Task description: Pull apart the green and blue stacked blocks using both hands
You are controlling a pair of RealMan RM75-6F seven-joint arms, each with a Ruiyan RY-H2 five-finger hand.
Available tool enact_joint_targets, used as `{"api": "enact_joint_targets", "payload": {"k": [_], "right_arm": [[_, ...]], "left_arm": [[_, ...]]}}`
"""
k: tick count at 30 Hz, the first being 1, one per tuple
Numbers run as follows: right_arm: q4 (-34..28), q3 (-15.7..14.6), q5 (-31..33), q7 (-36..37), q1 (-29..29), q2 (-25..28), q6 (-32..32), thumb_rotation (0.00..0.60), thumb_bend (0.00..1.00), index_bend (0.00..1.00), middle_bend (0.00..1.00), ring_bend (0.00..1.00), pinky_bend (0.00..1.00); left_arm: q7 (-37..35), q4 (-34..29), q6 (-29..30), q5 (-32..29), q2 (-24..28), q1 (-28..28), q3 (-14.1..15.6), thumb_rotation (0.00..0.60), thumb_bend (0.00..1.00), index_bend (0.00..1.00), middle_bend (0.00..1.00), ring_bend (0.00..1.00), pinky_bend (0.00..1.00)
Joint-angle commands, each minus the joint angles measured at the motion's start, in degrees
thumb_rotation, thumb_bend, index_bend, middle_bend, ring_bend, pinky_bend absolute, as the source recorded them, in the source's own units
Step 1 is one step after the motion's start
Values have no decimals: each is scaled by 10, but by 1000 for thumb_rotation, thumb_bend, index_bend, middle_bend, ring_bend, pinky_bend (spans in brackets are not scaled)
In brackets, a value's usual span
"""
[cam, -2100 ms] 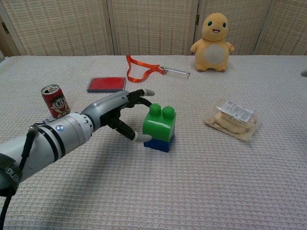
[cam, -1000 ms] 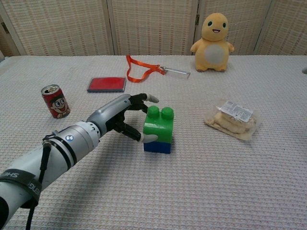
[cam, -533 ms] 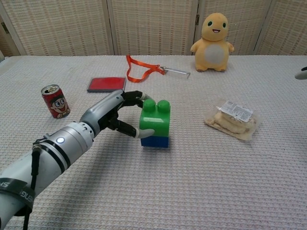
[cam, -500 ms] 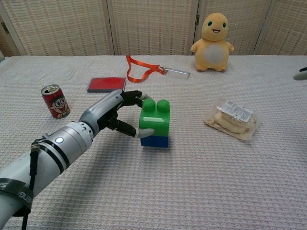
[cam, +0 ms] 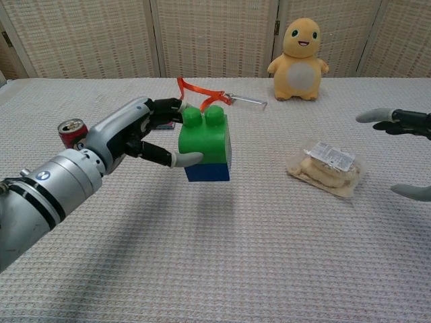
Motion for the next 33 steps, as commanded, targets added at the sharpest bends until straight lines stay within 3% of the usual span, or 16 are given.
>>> {"api": "enact_joint_targets", "payload": {"k": [1,6,13,19,21,33], "right_arm": [[92,-14,-63,290,66,-67,-12,600,362,0,0,0,0],[163,-18,-83,455,102,-120,7,600,362,0,26,0,0],[229,-15,-60,549,116,-184,21,600,362,46,70,0,0],[277,-9,-41,599,134,-237,6,600,362,63,79,0,0],[277,8,-35,612,155,-244,-2,600,362,63,80,1,0],[282,31,-7,602,197,-287,-30,600,362,90,99,24,0]], "left_arm": [[5,-18,6,-3,10,5,-5,600,297,384,694,183,0],[18,-40,12,-11,18,8,-11,600,297,394,702,186,0],[20,-59,21,-18,27,13,-20,600,313,399,703,187,0],[19,-67,17,-20,31,10,-25,600,315,399,704,187,0],[19,-70,17,-23,34,10,-27,600,316,399,704,188,0],[23,-81,12,-35,41,10,-31,600,316,401,704,188,0]]}}
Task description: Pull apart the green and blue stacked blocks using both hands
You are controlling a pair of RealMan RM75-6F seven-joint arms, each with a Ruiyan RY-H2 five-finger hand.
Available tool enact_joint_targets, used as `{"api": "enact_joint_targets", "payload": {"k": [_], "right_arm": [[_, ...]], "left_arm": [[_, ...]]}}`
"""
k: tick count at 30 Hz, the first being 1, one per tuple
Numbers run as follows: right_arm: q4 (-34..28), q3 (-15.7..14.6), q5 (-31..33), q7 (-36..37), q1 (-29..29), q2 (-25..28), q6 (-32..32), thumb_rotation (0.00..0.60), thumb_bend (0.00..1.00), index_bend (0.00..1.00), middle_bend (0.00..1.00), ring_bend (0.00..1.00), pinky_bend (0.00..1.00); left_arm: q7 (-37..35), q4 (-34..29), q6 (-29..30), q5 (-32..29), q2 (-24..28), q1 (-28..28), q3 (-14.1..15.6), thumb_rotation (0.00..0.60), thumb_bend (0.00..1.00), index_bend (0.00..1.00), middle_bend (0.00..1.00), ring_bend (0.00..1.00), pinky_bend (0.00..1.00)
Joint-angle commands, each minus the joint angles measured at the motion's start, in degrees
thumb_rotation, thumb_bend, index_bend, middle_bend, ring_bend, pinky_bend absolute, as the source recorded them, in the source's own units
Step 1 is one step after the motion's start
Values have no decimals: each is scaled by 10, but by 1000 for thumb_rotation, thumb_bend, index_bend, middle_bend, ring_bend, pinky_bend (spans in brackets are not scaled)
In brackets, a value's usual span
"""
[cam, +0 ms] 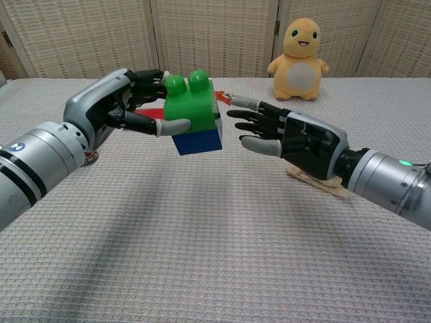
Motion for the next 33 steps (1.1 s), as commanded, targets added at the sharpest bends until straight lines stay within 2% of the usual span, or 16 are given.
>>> {"api": "enact_joint_targets", "payload": {"k": [1,17,28,33], "right_arm": [[1,3,5,-3,7,-7,-5,600,363,90,99,24,0],[5,5,18,-34,34,-30,-26,600,362,105,118,34,0],[1,12,32,-54,42,-40,-33,600,362,209,203,69,0],[-1,16,42,-65,40,-44,-37,600,362,322,274,135,0]], "left_arm": [[2,-1,-1,-2,0,-1,-2,600,316,401,704,188,0],[5,-11,-9,-12,3,-5,-4,600,315,401,704,190,0],[5,-17,-10,-12,6,-5,-1,600,316,401,704,191,0],[3,-17,-11,-12,7,-4,1,600,316,401,704,192,0]]}}
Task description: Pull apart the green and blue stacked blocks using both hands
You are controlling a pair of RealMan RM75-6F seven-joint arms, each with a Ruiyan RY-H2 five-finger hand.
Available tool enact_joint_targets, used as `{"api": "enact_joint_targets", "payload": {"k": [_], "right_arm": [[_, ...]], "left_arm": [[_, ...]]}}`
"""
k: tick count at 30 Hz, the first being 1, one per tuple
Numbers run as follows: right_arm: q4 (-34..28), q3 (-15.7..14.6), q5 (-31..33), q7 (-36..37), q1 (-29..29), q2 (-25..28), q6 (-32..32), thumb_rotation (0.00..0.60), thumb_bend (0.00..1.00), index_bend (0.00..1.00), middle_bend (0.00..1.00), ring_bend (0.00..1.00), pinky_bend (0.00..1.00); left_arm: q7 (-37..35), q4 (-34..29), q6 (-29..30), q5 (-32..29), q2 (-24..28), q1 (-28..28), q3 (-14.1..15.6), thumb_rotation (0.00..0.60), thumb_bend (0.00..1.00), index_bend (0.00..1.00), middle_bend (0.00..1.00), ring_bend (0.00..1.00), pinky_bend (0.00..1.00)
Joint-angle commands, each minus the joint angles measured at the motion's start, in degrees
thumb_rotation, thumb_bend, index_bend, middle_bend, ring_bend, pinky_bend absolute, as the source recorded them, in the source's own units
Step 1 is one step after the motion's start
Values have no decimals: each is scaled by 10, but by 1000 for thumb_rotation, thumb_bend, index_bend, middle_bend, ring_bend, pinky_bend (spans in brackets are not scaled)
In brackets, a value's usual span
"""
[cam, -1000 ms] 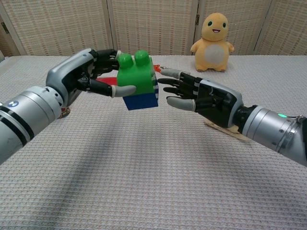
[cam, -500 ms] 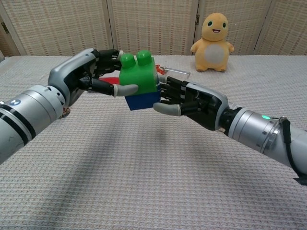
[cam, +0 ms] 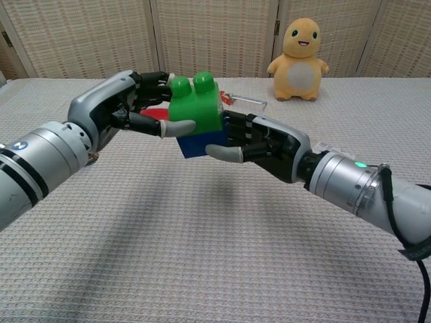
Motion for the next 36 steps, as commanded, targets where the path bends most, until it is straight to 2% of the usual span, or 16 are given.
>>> {"api": "enact_joint_targets", "payload": {"k": [1,5,8,14,18,36], "right_arm": [[0,3,6,-5,-1,-3,-3,600,362,343,287,147,0],[2,10,18,-17,-4,-8,-4,600,362,494,373,222,24],[3,16,26,-26,-6,-12,-4,600,363,566,426,278,56],[1,23,36,-46,-10,-17,-6,600,362,692,515,374,108],[2,23,40,-64,-13,-20,-7,600,362,741,547,390,125],[46,15,37,-71,-24,-36,-14,600,362,770,568,400,131]], "left_arm": [[-1,0,0,0,0,0,0,600,316,401,704,192,0],[0,0,0,0,0,0,1,600,315,401,704,193,0],[-1,1,1,-1,0,1,0,600,315,401,704,194,0],[-4,1,-1,1,0,1,2,600,315,401,705,197,0],[-8,1,-1,2,1,0,1,600,315,401,705,197,0],[-16,2,2,-1,12,-7,-22,600,317,405,707,197,0]]}}
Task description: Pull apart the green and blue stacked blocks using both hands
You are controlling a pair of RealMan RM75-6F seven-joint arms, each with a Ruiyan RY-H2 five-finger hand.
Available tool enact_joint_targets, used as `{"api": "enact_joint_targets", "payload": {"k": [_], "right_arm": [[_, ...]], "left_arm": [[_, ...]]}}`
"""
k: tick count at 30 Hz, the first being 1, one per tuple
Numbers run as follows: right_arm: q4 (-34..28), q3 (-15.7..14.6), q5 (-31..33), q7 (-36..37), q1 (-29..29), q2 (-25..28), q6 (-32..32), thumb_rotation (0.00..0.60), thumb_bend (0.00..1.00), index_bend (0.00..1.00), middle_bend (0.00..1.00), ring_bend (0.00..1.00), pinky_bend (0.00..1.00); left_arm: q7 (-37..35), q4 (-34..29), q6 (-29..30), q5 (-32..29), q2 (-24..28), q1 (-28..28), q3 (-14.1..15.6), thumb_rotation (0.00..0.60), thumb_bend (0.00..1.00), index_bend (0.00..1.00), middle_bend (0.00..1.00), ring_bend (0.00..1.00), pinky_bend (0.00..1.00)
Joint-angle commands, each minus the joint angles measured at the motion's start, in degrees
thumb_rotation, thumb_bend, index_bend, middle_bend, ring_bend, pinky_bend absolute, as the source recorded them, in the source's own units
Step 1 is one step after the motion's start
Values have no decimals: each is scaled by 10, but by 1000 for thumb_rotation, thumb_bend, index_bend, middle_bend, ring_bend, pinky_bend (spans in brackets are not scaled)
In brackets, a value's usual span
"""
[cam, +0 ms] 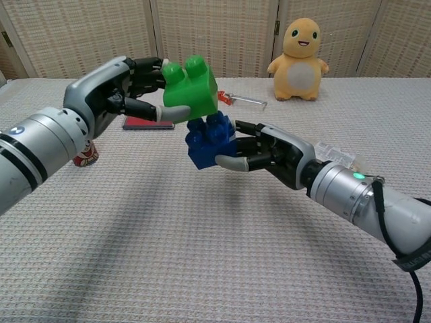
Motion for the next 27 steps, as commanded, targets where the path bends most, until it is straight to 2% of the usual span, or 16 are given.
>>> {"api": "enact_joint_targets", "payload": {"k": [1,5,10,16,20,27], "right_arm": [[4,0,-2,-3,-2,1,4,600,362,770,568,400,131],[-10,7,-5,-25,-3,15,17,600,362,771,568,398,131],[-50,8,-11,-121,-5,53,30,600,362,771,569,365,128],[-151,10,0,-283,-13,129,25,600,361,770,568,354,123],[-227,6,29,-407,-25,186,7,600,361,770,568,352,123],[-289,2,91,-569,-43,241,-12,600,362,771,568,347,123]], "left_arm": [[-2,-2,0,0,5,0,-3,600,318,405,707,197,0],[4,-4,-3,-5,19,2,-2,600,318,405,706,199,0],[25,-1,5,-14,39,11,0,600,317,404,707,200,0],[29,30,9,-7,56,21,13,600,317,404,707,199,0],[26,60,10,8,60,26,30,600,315,404,707,199,0],[0,117,9,30,48,37,62,600,313,404,707,198,0]]}}
